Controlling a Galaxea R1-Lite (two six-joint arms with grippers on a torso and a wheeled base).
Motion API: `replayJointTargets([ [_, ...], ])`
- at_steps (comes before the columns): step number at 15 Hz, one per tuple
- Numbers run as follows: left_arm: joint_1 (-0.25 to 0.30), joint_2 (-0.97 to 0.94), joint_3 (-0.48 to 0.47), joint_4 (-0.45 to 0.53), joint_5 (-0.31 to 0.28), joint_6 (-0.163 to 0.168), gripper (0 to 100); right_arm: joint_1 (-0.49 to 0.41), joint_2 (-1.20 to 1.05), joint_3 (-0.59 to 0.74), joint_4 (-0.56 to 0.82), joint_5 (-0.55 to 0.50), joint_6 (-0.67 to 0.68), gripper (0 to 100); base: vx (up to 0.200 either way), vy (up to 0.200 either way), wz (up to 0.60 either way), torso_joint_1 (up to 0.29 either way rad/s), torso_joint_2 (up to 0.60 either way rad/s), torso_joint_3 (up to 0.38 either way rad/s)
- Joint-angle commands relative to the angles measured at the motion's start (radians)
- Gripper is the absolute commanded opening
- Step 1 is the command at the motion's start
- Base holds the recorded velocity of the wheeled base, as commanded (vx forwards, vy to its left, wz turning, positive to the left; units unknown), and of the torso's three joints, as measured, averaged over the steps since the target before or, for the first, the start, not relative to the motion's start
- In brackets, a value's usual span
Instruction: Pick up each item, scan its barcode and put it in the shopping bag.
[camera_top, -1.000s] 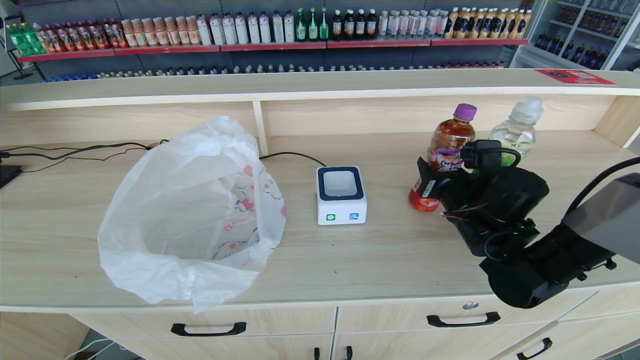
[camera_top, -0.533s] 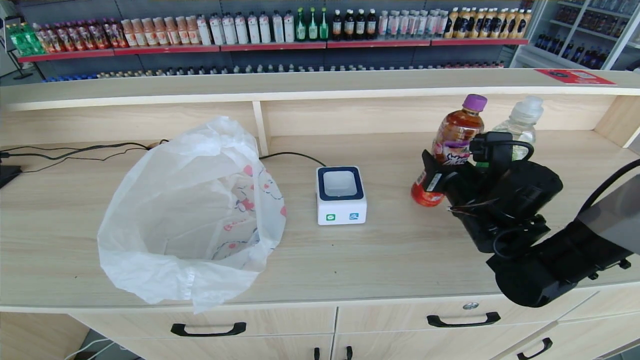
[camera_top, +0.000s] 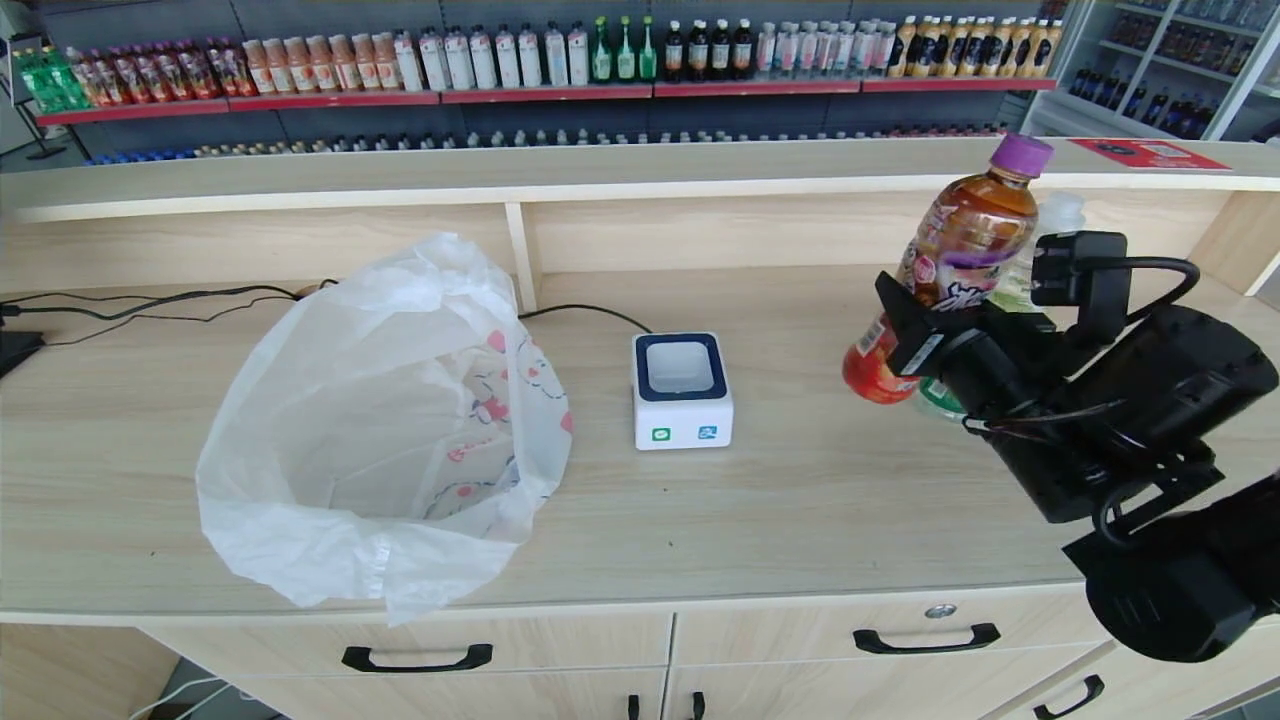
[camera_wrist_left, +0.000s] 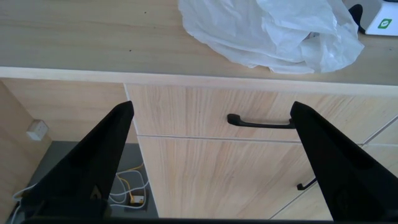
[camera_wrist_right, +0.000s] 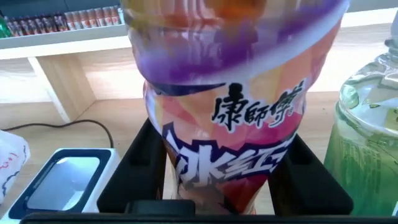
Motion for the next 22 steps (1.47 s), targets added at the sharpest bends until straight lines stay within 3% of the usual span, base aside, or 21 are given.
replayJointTargets([
  [1,-0.002,0.0,0.0,0.0,0.0,0.0,100,0.01,-0.126,0.073,-0.011,0.06,-0.003,0,0.0,0.0,0.0,0.0,0.0,0.0],
  [2,0.0,0.0,0.0,0.0,0.0,0.0,100,0.02,-0.167,0.088,-0.013,0.125,-0.005,0,0.0,0.0,0.0,0.0,0.0,0.0],
  [6,0.0,0.0,0.0,-0.001,0.0,0.0,100,0.045,-0.25,0.136,-0.013,0.224,0.016,0,0.0,0.0,0.0,0.0,0.0,0.0],
  [11,0.0,0.0,0.0,-0.001,0.0,0.0,100,0.166,-0.345,0.277,-0.01,0.387,0.148,0,0.0,0.0,0.0,0.0,0.0,0.0],
  [15,0.0,0.0,0.0,0.0,0.0,0.0,100,0.261,-0.365,0.301,-0.01,0.405,0.239,0,0.0,0.0,0.0,0.0,0.0,0.0],
  [19,0.0,0.0,0.0,0.0,0.0,0.0,100,0.295,-0.383,0.315,-0.01,0.482,0.286,0,0.0,0.0,0.0,0.0,0.0,0.0],
  [22,0.0,0.0,0.0,-0.001,0.0,0.0,100,0.427,-0.397,0.297,-0.01,0.534,0.42,0,0.0,0.0,0.0,0.0,0.0,0.0],
])
